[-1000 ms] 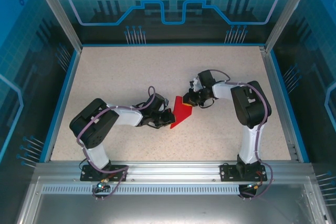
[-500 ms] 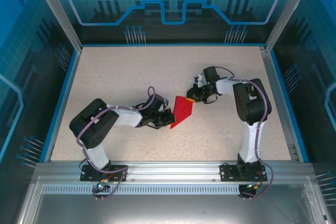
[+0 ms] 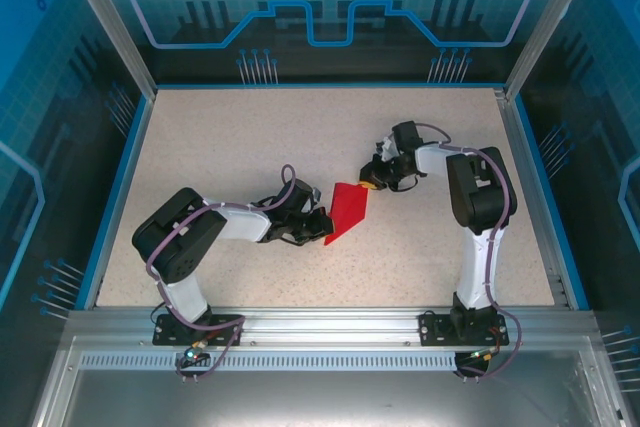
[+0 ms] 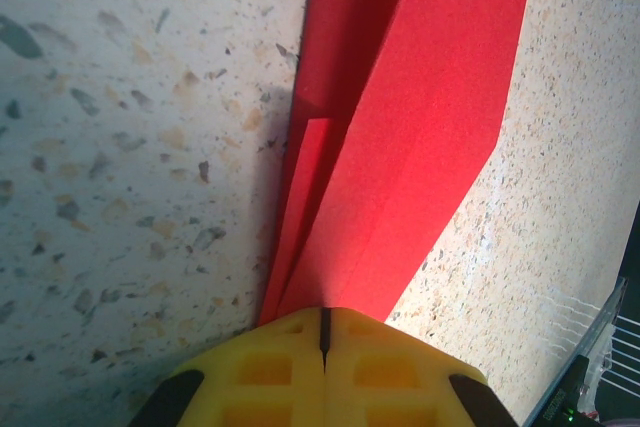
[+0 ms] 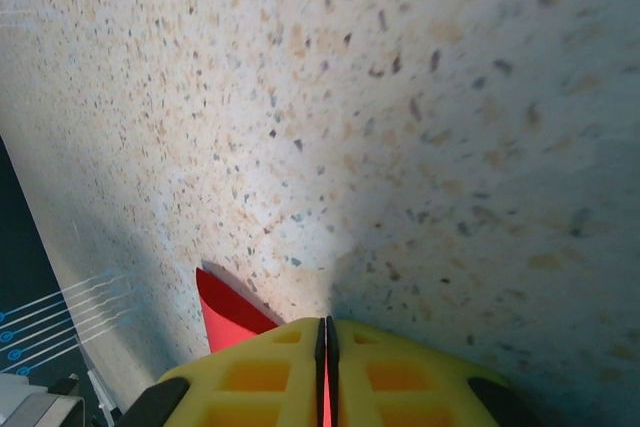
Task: Fold a paper plane with a square sheet of paper (pick it up from the middle)
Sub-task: Fourth fold the wing at the center of the table.
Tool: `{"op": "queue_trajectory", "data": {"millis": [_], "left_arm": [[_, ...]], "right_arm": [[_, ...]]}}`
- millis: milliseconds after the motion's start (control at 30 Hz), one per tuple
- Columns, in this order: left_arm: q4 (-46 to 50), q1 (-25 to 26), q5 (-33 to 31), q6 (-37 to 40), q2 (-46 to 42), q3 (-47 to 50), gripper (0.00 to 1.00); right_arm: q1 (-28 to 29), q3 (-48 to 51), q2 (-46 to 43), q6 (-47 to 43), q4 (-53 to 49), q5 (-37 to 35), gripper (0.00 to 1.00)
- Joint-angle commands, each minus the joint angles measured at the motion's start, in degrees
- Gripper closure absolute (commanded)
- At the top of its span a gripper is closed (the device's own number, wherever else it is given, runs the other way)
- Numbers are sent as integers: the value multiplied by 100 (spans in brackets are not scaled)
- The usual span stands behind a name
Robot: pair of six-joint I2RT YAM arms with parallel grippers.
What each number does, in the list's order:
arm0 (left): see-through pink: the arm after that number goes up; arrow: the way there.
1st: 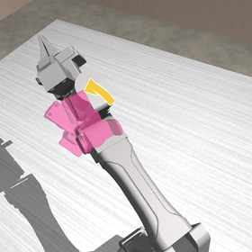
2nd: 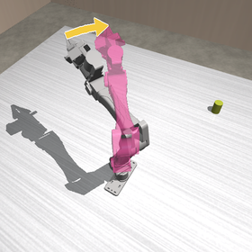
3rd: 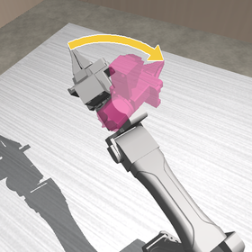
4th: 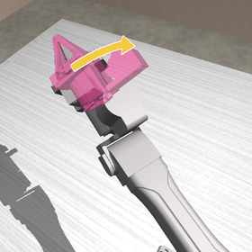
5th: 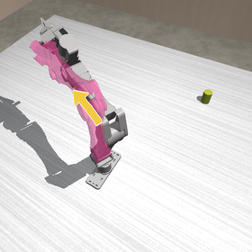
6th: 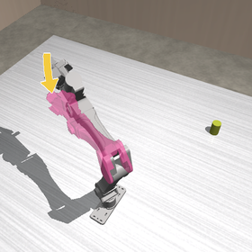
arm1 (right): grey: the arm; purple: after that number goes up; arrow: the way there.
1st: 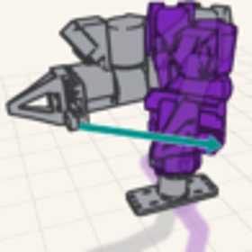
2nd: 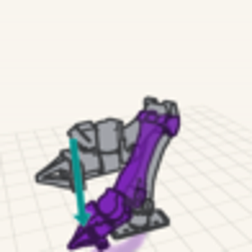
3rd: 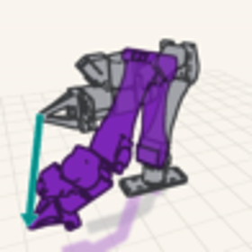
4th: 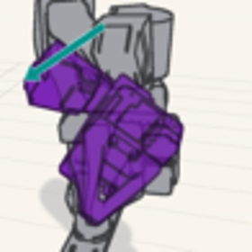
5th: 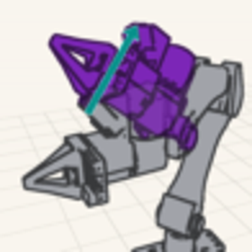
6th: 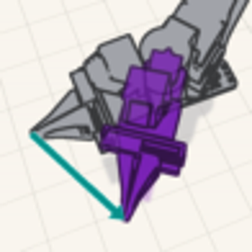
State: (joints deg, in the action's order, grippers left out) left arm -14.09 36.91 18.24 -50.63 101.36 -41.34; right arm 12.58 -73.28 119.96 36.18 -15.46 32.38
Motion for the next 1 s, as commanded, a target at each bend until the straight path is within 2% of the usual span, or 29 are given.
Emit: {"op": "queue_trajectory", "data": {"millis": [0, 167, 267, 400, 500, 733, 967], "left_arm": [[1347, -8, -312, 148, 332, 430, 100], [1358, -10, -302, 166, 339, 413, 100], [1363, -8, -297, 157, 315, 421, 100], [1374, -14, -306, 143, 299, 421, 100], [1406, -8, -306, 165, 288, 375, 100], [1378, -10, -302, 112, 287, 349, 100], [1317, -13, -260, 93, 296, 372, 100]], "right_arm": [[-301, -202, 137, -103, -130, -727, 88], [-284, -87, -323, -137, -159, -654, 87], [-189, 233, -941, -138, -60, -860, 86], [188, 629, -1594, -209, 56, -830, 86], [592, 864, -1682, -124, 150, -705, 89], [1174, 1743, -1762, 574, 1100, -487, 91], [1324, 2002, -1653, 666, 1402, -112, 89]]}}
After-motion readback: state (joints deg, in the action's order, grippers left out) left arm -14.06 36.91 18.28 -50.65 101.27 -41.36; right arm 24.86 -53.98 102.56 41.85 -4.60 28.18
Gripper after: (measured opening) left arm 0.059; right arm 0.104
